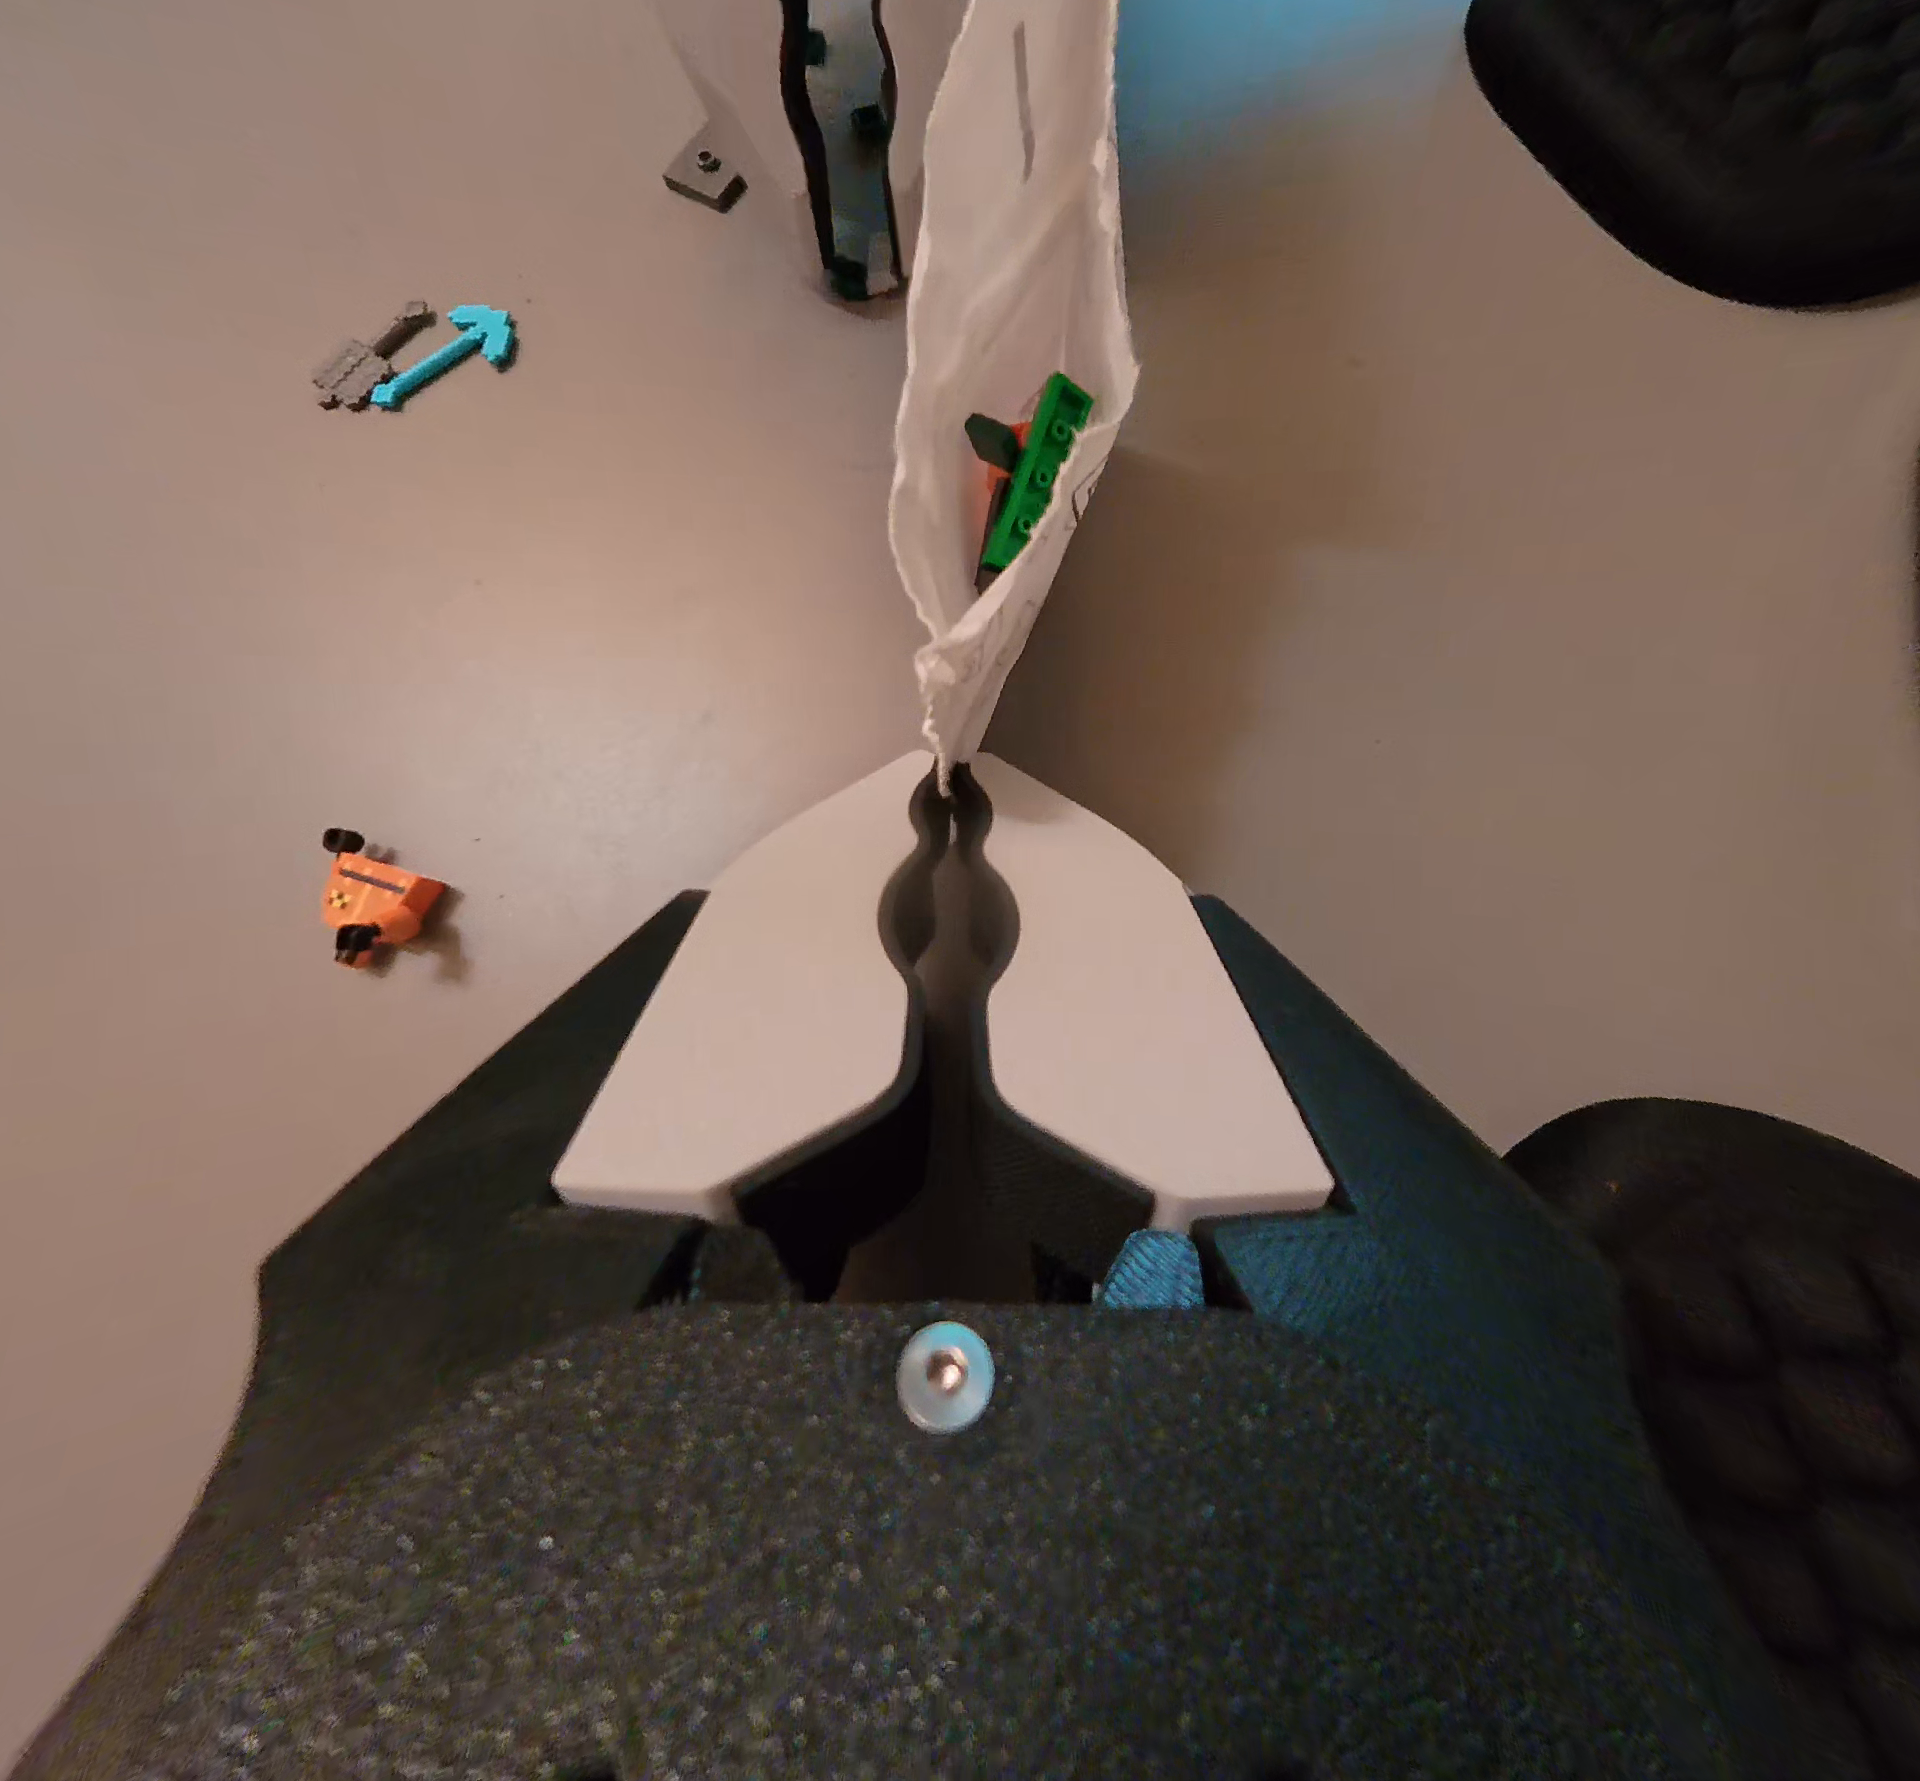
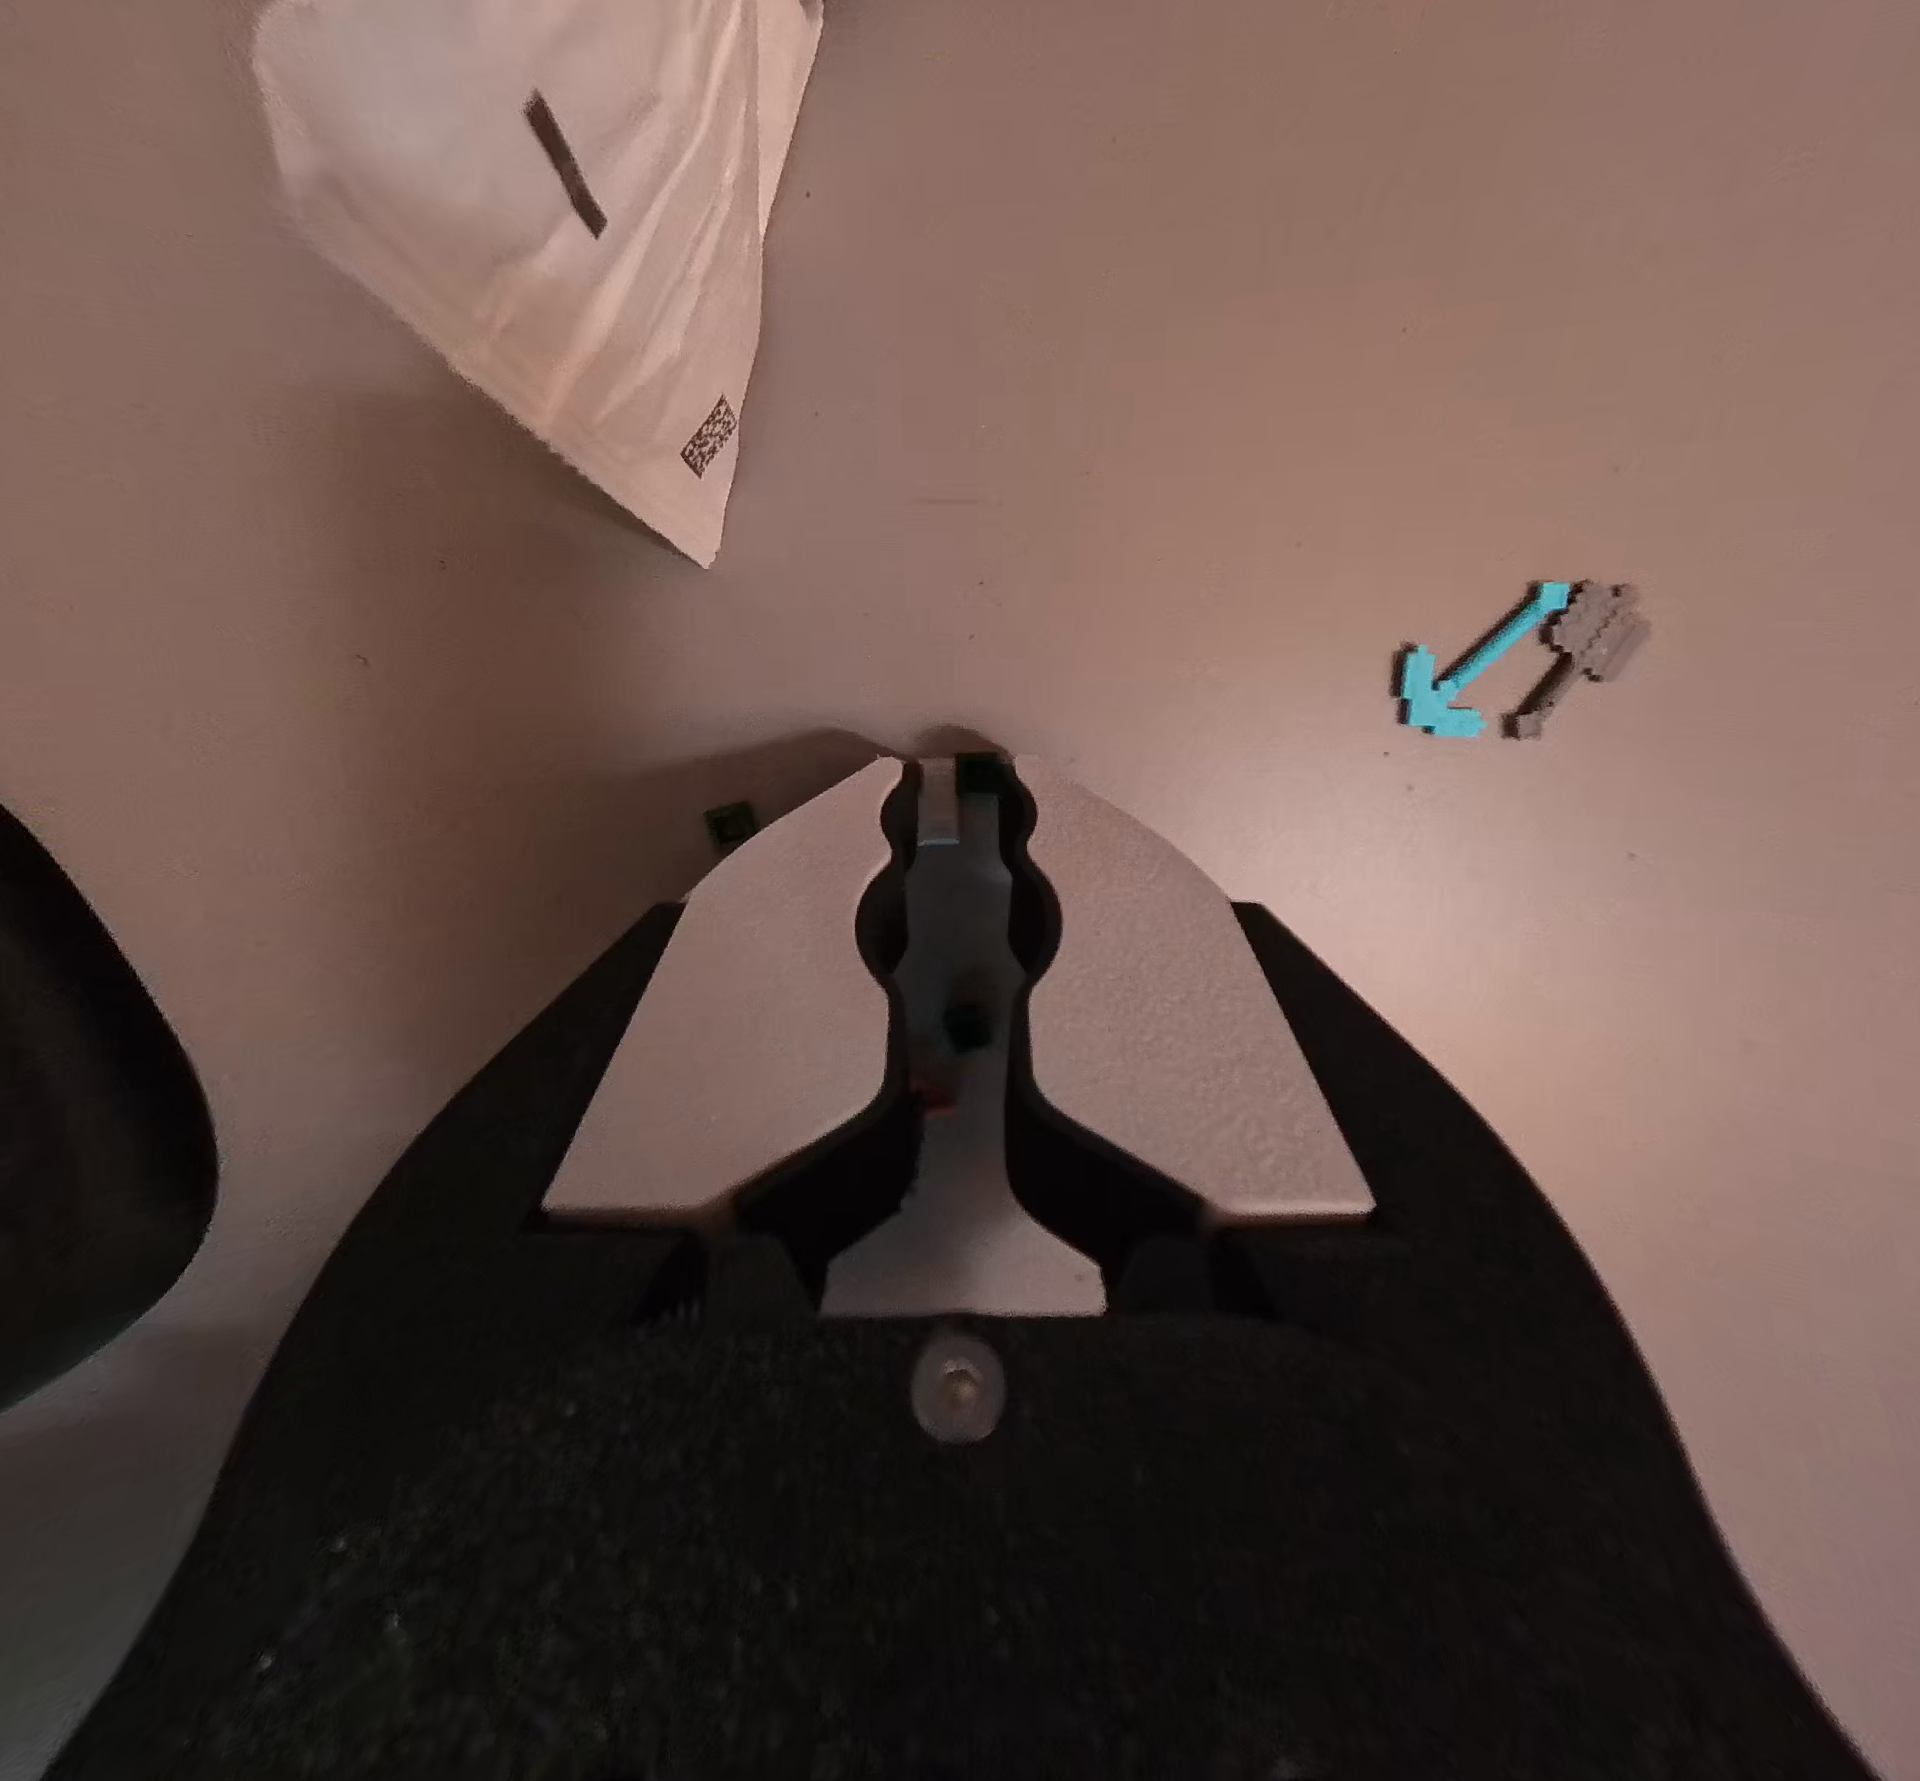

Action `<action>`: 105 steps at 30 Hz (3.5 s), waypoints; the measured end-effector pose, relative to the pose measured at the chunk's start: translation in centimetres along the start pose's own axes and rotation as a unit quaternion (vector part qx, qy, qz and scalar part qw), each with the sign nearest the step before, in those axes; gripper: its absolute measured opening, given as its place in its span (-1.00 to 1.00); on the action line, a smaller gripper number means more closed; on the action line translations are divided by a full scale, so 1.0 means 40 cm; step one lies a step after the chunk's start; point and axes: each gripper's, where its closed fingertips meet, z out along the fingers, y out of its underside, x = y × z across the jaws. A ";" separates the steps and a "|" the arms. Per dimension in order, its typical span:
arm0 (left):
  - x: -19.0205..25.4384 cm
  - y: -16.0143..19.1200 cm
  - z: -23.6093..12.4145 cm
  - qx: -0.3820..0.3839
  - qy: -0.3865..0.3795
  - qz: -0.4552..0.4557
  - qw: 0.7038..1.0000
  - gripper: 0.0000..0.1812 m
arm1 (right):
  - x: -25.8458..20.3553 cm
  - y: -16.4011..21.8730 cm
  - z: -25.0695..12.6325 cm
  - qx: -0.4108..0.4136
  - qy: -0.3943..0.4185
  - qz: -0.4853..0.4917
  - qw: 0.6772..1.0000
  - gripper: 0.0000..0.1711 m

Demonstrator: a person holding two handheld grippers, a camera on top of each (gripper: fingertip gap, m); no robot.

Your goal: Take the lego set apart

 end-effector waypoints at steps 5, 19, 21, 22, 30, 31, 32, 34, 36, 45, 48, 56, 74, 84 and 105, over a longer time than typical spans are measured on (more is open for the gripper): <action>0.001 -0.002 0.002 0.003 0.003 -0.003 1.000 -0.99 | 0.001 -0.074 -0.084 0.058 0.021 -0.014 0.998 -1.00; 0.002 -0.002 0.002 0.003 0.001 0.001 1.000 -0.99 | 0.270 0.003 -0.028 0.028 0.092 0.079 0.992 -0.69; 0.002 -0.002 0.002 0.004 0.001 0.003 1.000 -0.99 | 0.280 0.004 -0.011 0.030 0.073 0.084 0.993 -0.72; 0.002 -0.002 0.002 0.004 0.002 0.003 1.000 -0.99 | 0.280 0.005 -0.003 0.027 0.065 0.086 0.994 -0.77; 0.007 -0.003 0.004 0.005 0.004 0.007 1.000 -0.99 | 0.267 0.013 -0.001 0.013 0.054 0.097 0.994 -0.92; 0.008 -0.004 0.004 0.005 0.004 0.007 1.000 -0.99 | 0.253 -0.002 -0.007 0.027 0.046 0.094 0.994 -0.92; 0.008 -0.004 0.004 0.005 0.004 0.007 1.000 -0.99 | 0.233 -0.029 -0.021 0.049 0.036 0.089 0.994 -0.92; 0.008 -0.004 0.004 0.006 0.005 0.005 1.000 -0.99 | 0.169 -0.114 -0.068 0.105 0.007 0.060 0.993 -0.92; 0.008 -0.005 0.005 0.007 0.006 0.005 1.000 -0.99 | 0.069 -0.211 -0.119 0.154 -0.037 0.008 0.987 -0.92; 0.010 -0.004 0.005 0.003 0.001 0.012 1.000 -0.99 | -0.098 -0.268 -0.082 0.115 -0.090 -0.075 0.986 -0.80; 0.008 -0.004 0.004 0.004 0.001 0.009 1.000 -0.99 | -0.102 -0.256 -0.089 0.112 -0.093 -0.075 0.986 -0.80; 0.007 -0.004 0.005 0.003 0.000 0.008 1.000 -0.99 | 0.077 -0.173 -0.123 0.110 0.003 0.021 0.994 -0.73; 0.010 -0.004 0.006 0.003 0.003 0.011 1.000 -0.99 | 0.252 -0.041 0.033 0.019 0.056 0.177 0.982 -0.77; 0.010 -0.006 0.008 0.005 0.004 0.008 1.000 -0.99 | 0.221 -0.039 0.011 0.008 0.070 0.135 0.988 -0.97; 0.010 -0.006 0.008 0.005 0.005 0.005 1.000 -0.99 | -0.077 -0.266 -0.109 0.092 -0.054 0.009 0.994 -0.83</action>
